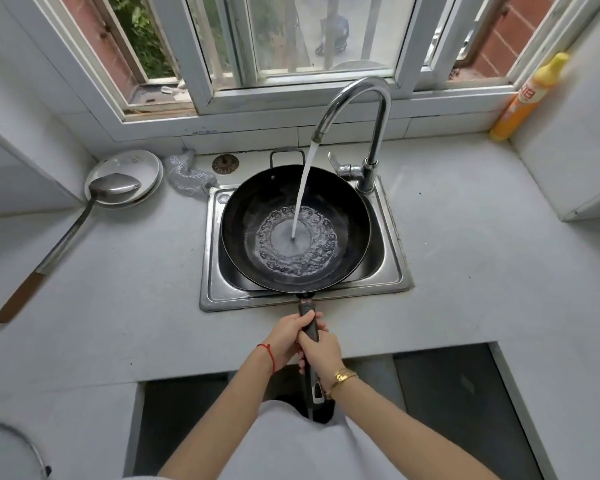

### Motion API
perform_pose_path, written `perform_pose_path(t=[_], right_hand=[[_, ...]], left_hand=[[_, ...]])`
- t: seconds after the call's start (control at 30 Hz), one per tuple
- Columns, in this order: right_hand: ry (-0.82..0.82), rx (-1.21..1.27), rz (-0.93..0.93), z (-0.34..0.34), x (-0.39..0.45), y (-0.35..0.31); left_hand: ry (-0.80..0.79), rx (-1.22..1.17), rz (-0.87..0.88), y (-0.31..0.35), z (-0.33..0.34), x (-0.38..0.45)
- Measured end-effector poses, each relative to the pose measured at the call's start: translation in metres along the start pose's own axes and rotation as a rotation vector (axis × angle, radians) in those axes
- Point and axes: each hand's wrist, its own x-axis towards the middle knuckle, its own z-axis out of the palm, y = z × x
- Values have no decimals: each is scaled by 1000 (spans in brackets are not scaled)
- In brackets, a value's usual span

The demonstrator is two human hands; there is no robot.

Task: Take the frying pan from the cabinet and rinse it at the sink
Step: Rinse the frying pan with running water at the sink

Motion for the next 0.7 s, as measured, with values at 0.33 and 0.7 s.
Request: perform_pose_path(t=[0.33,0.7], right_hand=[[197,-198,-210,-16,-14,-1],[180,-252,-352,-37,-20,7]], left_hand=[[-49,-201,55,-3,22,-1],[-129,-99,168,-6,32,-6]])
